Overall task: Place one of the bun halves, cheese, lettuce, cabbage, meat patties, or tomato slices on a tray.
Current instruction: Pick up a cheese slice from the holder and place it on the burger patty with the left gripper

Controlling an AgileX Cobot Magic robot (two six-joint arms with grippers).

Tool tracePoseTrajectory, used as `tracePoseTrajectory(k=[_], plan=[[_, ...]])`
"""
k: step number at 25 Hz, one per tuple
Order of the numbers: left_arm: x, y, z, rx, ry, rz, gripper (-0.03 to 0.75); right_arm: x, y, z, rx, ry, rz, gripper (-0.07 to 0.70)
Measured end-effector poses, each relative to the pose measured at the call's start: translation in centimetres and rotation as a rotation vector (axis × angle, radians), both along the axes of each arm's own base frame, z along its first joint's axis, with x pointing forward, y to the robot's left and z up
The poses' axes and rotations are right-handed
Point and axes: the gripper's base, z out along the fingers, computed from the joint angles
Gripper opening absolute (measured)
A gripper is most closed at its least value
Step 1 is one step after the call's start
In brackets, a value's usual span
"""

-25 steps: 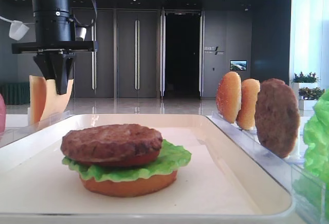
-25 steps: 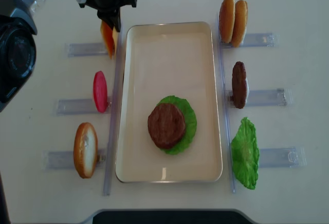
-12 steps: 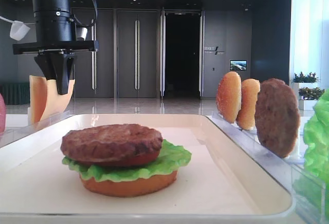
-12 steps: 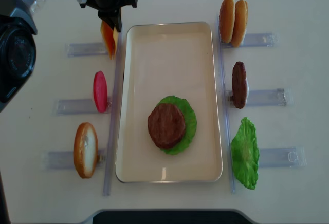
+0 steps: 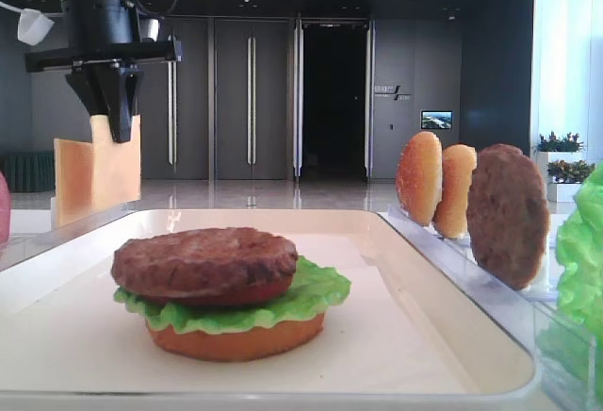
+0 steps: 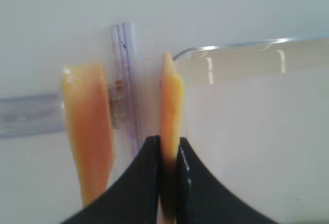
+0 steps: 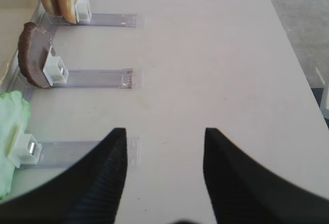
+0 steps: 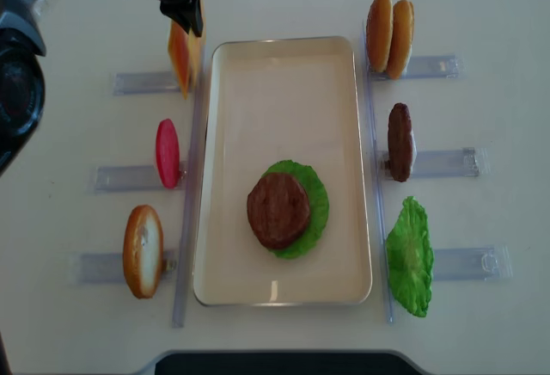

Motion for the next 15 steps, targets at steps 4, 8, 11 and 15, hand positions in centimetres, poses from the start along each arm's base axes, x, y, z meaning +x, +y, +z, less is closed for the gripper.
tracePoseTrajectory(k=[4,8,11,15], plan=[[-0.6,0.0,1.9,-0.028,-0.036,0.001,0.034,0.0,0.0,0.0,0.000,0.000,0.000,0.359],[-1.4,0.2,4.4,-0.041,-0.088,-0.003,0.034,0.0,0.0,0.0,0.000,0.000,0.000,0.359],[-2.2,0.4,6.4,-0.052,-0.129,-0.003,0.034,0.0,0.0,0.0,0.000,0.000,0.000,0.359],[-3.3,0.7,8.8,-0.066,-0.180,-0.004,0.034,0.0,0.0,0.0,0.000,0.000,0.000,0.359]])
